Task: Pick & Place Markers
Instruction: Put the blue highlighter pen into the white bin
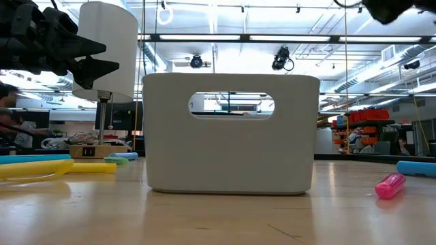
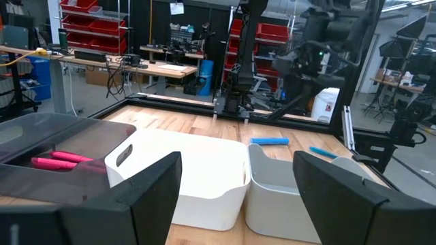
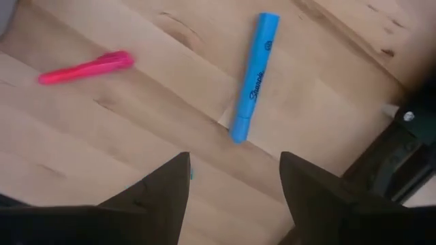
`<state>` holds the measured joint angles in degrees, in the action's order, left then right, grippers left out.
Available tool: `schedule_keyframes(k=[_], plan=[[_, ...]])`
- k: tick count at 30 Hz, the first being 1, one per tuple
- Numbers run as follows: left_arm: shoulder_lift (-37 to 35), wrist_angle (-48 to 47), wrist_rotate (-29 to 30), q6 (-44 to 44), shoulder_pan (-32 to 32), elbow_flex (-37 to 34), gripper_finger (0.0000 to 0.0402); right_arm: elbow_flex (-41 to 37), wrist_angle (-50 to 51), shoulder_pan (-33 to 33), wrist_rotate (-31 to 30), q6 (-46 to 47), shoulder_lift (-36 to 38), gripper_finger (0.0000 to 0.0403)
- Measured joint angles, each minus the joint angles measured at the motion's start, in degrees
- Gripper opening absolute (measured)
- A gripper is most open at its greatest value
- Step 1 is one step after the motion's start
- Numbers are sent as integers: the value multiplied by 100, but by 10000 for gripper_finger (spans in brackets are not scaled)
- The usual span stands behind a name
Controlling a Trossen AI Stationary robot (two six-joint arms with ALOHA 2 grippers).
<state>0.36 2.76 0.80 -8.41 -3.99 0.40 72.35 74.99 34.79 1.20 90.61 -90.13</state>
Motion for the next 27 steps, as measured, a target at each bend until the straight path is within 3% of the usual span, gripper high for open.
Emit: schedule_keyframes(k=[8, 27], plan=[[0, 0, 0, 0, -2, 1, 288, -522, -204, 19, 292, -2, 0, 227], [0, 0, 0, -1, -1, 1, 288, -1582, -1683, 30, 275, 24, 0, 227]])
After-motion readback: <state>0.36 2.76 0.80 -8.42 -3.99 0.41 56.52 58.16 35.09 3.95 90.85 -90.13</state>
